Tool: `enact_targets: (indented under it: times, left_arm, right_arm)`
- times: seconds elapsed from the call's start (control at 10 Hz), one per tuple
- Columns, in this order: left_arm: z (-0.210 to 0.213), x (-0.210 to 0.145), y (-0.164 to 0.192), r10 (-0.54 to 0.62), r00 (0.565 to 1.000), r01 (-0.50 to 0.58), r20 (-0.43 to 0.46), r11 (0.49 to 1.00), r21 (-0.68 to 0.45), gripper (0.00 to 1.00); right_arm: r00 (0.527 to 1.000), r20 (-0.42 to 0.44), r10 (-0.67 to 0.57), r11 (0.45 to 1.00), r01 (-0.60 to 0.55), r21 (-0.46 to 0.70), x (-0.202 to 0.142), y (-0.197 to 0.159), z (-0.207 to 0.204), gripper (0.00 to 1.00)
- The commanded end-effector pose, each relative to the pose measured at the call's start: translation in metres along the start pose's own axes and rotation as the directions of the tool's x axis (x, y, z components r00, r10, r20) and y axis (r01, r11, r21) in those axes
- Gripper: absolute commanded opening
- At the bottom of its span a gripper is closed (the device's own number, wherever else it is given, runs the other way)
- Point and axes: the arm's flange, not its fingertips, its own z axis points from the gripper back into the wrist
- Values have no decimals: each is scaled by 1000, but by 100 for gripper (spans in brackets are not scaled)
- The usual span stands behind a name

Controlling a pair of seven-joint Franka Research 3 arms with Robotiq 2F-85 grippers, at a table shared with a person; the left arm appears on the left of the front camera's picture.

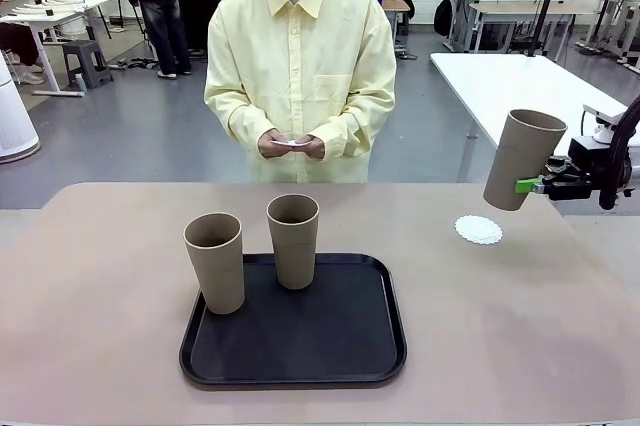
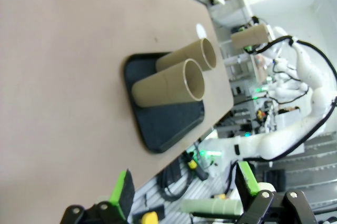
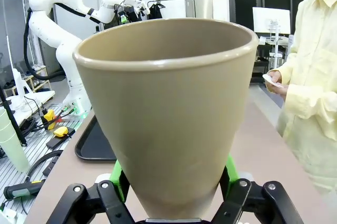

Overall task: Place coasters on the table and set cups on them.
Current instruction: Pick up one Reusable plastic cup and place it on a coaster set by the human.

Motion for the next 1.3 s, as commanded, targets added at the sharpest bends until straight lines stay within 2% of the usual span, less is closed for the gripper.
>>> enact_targets:
  times: [0.0,0.2,0.4,0.5,1.2]
  left_arm:
    - [1,0,0,-9,1000,9,11,1000,-18,100]
    - [1,0,0,-9,1000,9,11,1000,-18,100]
    - [1,0,0,-9,1000,9,11,1000,-18,100]
    - [1,0,0,-9,1000,9,11,1000,-18,100]
    - [1,0,0,-9,1000,9,11,1000,-18,100]
  right_arm:
    - [1000,1,-4,1000,4,-1,1,0,0,81]
    - [1000,0,0,1000,0,0,0,0,0,81]
    - [999,1,-42,997,42,-72,-8,-38,4,81]
    - [999,0,-44,996,44,-78,-10,-46,3,81]
    - [993,-112,-25,998,19,-54,-48,-74,0,81]
